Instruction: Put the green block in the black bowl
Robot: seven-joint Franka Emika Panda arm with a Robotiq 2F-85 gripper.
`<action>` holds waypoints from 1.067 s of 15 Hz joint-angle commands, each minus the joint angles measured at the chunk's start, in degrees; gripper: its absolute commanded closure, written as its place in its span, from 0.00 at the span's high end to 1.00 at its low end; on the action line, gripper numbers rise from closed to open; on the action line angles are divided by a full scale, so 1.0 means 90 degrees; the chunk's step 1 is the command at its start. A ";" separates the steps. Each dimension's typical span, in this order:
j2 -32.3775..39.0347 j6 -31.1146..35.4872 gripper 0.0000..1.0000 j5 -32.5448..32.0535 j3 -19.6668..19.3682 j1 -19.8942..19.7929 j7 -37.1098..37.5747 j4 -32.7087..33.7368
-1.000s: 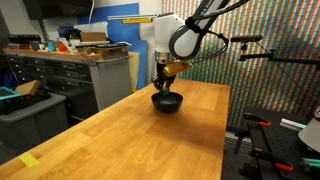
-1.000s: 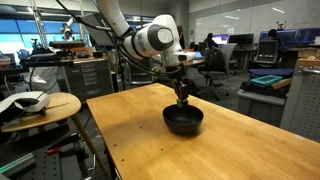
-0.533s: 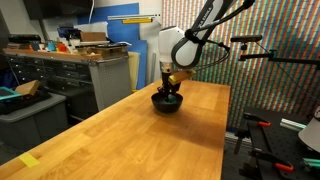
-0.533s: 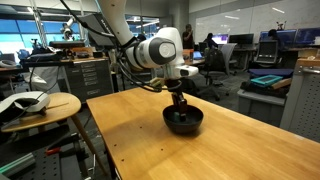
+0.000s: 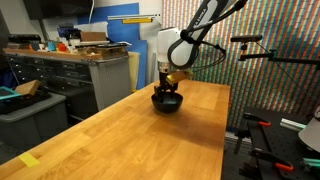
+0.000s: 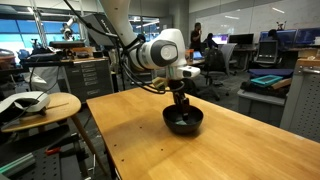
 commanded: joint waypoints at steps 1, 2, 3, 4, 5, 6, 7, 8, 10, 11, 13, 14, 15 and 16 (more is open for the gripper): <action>-0.0548 -0.0108 1.00 0.0181 0.0047 -0.0099 -0.0378 -0.0126; -0.0701 -0.0144 1.00 0.0154 0.0033 -0.0101 -0.0420 -0.0164; -0.0865 -0.0212 1.00 0.0129 0.0027 -0.0116 -0.0474 -0.0197; -0.1001 -0.0297 1.00 0.0117 0.0045 -0.0150 -0.0569 -0.0209; -0.1157 -0.0461 1.00 0.0085 0.0060 -0.0190 -0.0699 -0.0219; -0.1283 -0.0587 1.00 0.0044 0.0066 -0.0224 -0.0808 -0.0219; -0.1413 -0.0744 1.00 0.0012 0.0078 -0.0273 -0.0940 -0.0215; -0.1542 -0.0905 1.00 -0.0045 0.0091 -0.0325 -0.1123 -0.0217; -0.1716 -0.1330 1.00 -0.0052 0.0179 -0.0485 -0.1665 -0.0158; -0.1784 -0.1598 1.00 0.0044 0.0247 -0.0586 -0.1985 -0.0104; -0.1562 -0.1365 1.00 -0.0074 0.0222 -0.0546 -0.1609 -0.0035; -0.1616 -0.1447 1.00 -0.0071 0.0243 -0.0592 -0.1713 -0.0035; -0.1642 -0.1485 1.00 -0.0069 0.0257 -0.0615 -0.1773 -0.0036; -0.1644 -0.1490 1.00 -0.0069 0.0264 -0.0619 -0.1795 -0.0038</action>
